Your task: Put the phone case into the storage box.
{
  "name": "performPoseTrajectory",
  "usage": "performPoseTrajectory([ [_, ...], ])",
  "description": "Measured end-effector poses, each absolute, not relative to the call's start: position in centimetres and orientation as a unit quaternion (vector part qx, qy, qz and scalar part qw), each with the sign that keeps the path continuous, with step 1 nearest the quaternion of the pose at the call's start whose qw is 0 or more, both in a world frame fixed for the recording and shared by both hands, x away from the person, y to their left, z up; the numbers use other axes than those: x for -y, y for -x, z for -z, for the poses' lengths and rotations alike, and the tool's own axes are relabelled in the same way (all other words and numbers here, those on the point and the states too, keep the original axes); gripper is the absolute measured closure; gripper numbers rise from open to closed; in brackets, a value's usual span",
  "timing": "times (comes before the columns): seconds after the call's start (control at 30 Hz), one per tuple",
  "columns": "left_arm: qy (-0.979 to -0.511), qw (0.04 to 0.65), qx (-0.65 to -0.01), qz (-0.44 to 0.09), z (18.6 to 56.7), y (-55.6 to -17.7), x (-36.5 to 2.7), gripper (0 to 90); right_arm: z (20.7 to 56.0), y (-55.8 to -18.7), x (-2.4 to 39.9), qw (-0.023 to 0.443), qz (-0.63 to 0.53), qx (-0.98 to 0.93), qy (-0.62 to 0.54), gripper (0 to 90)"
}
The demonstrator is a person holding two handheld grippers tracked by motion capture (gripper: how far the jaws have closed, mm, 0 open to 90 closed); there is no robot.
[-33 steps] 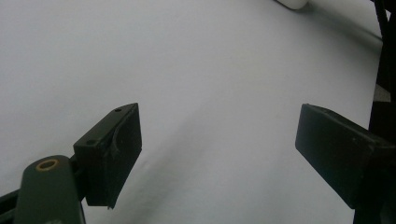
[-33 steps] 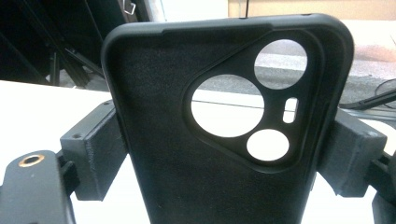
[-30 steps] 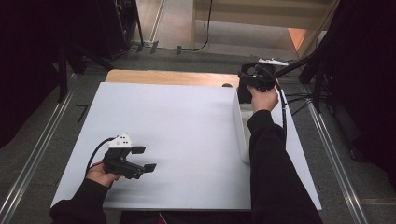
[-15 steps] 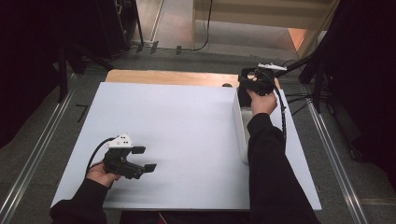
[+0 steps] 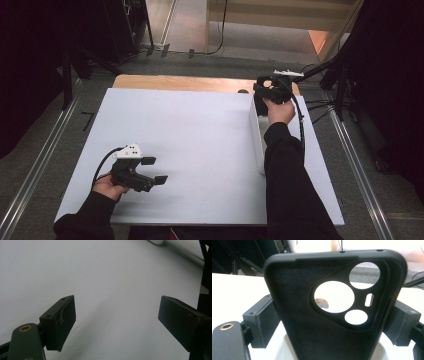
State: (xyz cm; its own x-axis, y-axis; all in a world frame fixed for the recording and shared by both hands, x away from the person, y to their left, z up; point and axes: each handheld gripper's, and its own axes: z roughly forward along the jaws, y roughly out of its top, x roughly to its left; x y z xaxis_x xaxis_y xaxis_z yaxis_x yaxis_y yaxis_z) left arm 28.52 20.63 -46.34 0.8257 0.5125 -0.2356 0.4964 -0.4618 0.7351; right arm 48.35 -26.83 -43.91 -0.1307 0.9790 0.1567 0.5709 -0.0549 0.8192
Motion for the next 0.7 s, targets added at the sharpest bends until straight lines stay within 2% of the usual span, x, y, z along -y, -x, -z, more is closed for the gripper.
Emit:
performPoseTrajectory([
  [0.23,-0.855,0.426,-0.295,-0.009,46.32,-28.52,-20.63,14.3,43.90,-48.54,26.81,0.254,-0.386,-0.640,-0.614,10.1],
  [0.37,-0.855,0.427,-0.295,-0.009,46.34,-28.54,-20.57,14.3,43.84,-48.80,27.09,0.243,-0.384,-0.637,-0.623,0.0],
  [0.47,-0.853,0.429,-0.295,-0.008,46.37,-28.57,-20.48,14.3,43.89,-49.01,27.20,0.221,-0.388,-0.636,-0.629,0.0],
  [0.7,-0.855,0.427,-0.293,-0.010,46.36,-28.69,-20.53,14.2,43.68,-49.19,27.33,0.216,-0.388,-0.646,-0.622,0.0],
])
